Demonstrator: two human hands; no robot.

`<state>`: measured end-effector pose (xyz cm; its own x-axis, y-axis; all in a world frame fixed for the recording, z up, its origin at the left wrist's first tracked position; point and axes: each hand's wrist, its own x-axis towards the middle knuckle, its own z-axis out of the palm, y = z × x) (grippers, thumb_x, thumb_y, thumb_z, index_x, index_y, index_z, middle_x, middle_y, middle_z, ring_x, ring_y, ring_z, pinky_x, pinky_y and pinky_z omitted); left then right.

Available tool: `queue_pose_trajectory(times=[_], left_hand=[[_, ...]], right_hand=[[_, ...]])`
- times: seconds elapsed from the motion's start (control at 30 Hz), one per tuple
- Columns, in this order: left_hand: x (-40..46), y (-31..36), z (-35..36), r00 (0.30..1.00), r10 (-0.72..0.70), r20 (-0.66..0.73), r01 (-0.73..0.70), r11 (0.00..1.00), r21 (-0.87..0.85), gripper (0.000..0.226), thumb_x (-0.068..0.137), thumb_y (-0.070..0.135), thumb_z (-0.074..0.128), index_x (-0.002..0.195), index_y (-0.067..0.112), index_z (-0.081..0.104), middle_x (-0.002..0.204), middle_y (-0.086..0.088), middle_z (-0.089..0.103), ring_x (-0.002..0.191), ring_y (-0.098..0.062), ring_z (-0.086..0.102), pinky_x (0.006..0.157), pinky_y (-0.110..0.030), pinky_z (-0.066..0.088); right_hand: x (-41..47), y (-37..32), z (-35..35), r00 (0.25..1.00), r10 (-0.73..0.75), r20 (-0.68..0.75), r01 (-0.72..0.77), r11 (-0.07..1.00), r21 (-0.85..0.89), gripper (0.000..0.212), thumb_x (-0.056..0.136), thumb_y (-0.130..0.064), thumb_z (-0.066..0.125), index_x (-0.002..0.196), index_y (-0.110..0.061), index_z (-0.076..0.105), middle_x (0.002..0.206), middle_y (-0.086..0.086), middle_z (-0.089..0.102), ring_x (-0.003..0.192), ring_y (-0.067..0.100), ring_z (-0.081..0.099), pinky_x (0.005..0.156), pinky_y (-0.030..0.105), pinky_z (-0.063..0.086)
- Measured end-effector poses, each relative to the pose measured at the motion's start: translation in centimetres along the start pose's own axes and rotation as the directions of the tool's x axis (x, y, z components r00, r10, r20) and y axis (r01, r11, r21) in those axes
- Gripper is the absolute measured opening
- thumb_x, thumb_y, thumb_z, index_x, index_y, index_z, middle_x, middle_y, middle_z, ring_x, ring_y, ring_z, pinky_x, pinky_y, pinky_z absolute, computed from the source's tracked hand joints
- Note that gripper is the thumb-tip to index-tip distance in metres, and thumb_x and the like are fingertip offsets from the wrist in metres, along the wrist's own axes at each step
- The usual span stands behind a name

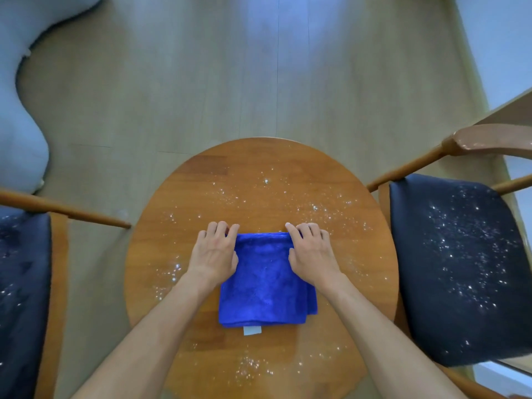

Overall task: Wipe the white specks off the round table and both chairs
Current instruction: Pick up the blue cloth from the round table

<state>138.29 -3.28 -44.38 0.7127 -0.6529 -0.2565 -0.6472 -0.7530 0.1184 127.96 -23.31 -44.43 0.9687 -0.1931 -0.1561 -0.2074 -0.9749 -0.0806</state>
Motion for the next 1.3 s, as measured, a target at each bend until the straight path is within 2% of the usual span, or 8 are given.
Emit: queue_pose_trajectory(times=[0.17, 0.43, 0.57, 0.77, 0.9, 1.07, 1.2, 1.3], left_hand=[[0.4, 0.7, -1.0, 1.000, -0.010, 0.006, 0.011, 0.998, -0.066, 0.020, 0.064, 0.009, 0.067, 0.082, 0.009, 0.056, 0.091, -0.010, 0.048, 0.083, -0.028, 0.046, 0.064, -0.033, 0.035], [-7.7, 1.2, -0.6, 0.880, 0.243, -0.408, -0.309, 0.945, -0.104, 0.023, 0.065, -0.010, 0.051, 0.080, 0.009, 0.051, 0.087, -0.011, 0.057, 0.081, -0.031, 0.053, 0.075, -0.037, 0.042], [-12.3, 1.8, 3.4, 0.855, 0.429, -0.292, -0.430, 0.901, 0.062, 0.023, 0.073, -0.005, 0.044, 0.082, 0.009, 0.059, 0.096, -0.012, 0.062, 0.087, -0.031, 0.054, 0.086, -0.041, 0.041], [-11.8, 2.8, 2.5, 0.910, 0.344, -0.231, -0.366, 0.929, -0.058, 0.009, 0.072, 0.009, 0.048, 0.071, 0.011, 0.058, 0.089, -0.006, 0.060, 0.082, -0.028, 0.057, 0.077, -0.033, 0.038], [-11.0, 2.8, 1.4, 0.944, 0.115, -0.309, -0.193, 0.953, -0.233, 0.018, 0.077, 0.009, 0.044, 0.080, 0.007, 0.061, 0.095, -0.007, 0.059, 0.088, -0.026, 0.054, 0.073, -0.031, 0.041], [-10.5, 2.8, 1.0, 0.984, -0.077, -0.158, 0.030, 0.960, -0.278, 0.032, 0.080, 0.015, 0.044, 0.106, 0.007, 0.061, 0.108, -0.006, 0.058, 0.095, -0.026, 0.056, 0.072, -0.036, 0.052], [-9.8, 3.3, 0.8, 0.985, -0.151, 0.082, 0.170, 0.925, -0.341, 0.059, 0.088, 0.018, 0.053, 0.144, 0.011, 0.036, 0.138, 0.001, 0.045, 0.124, -0.021, 0.039, 0.101, -0.033, 0.039], [-9.2, 3.5, 0.3, 0.969, -0.195, 0.150, 0.242, 0.868, -0.433, 0.060, 0.083, 0.016, 0.053, 0.141, 0.015, 0.039, 0.132, 0.005, 0.045, 0.123, -0.015, 0.032, 0.104, -0.028, 0.035]], right_hand=[[0.4, 0.3, -0.5, 1.000, -0.014, -0.013, 0.014, 1.000, 0.015, 0.017, 0.060, -0.006, 0.069, 0.072, -0.012, 0.060, 0.080, 0.005, 0.051, 0.075, 0.027, 0.049, 0.064, 0.037, 0.043], [-7.1, 0.0, -3.8, 0.978, -0.132, -0.159, 0.167, 0.959, 0.228, 0.018, 0.064, 0.000, 0.051, 0.079, -0.010, 0.054, 0.082, 0.003, 0.053, 0.073, 0.025, 0.049, 0.074, 0.033, 0.042], [-13.4, -1.2, -0.7, 0.954, -0.290, -0.073, 0.298, 0.945, 0.133, 0.011, 0.070, -0.008, 0.057, 0.081, -0.011, 0.058, 0.086, 0.005, 0.054, 0.073, 0.026, 0.055, 0.070, 0.033, 0.050], [-12.1, -1.9, -0.9, 0.940, -0.314, -0.136, 0.331, 0.935, 0.127, 0.011, 0.081, -0.022, 0.057, 0.077, -0.012, 0.061, 0.098, 0.007, 0.059, 0.087, 0.029, 0.058, 0.077, 0.034, 0.041], [-9.4, -3.0, -0.5, 0.917, -0.394, -0.064, 0.400, 0.906, 0.141, 0.051, 0.076, -0.020, 0.067, 0.126, -0.020, 0.054, 0.137, 0.011, 0.053, 0.124, 0.033, 0.050, 0.104, 0.047, 0.042], [-8.1, -5.2, 0.6, 0.953, -0.287, 0.096, 0.267, 0.946, 0.183, 0.087, 0.055, -0.018, 0.083, 0.135, -0.015, 0.048, 0.110, 0.006, 0.061, 0.091, 0.026, 0.063, 0.079, 0.039, 0.054], [-7.5, -6.4, 0.0, 0.982, -0.155, 0.107, 0.145, 0.985, 0.098, 0.053, 0.034, -0.018, 0.081, 0.085, -0.016, 0.066, 0.078, 0.000, 0.053, 0.066, 0.020, 0.053, 0.056, 0.029, 0.039], [-8.1, -6.3, -0.6, 0.977, -0.135, 0.163, 0.104, 0.977, 0.186, 0.035, 0.059, -0.012, 0.069, 0.092, -0.014, 0.058, 0.092, 0.004, 0.050, 0.076, 0.026, 0.052, 0.064, 0.033, 0.038]])
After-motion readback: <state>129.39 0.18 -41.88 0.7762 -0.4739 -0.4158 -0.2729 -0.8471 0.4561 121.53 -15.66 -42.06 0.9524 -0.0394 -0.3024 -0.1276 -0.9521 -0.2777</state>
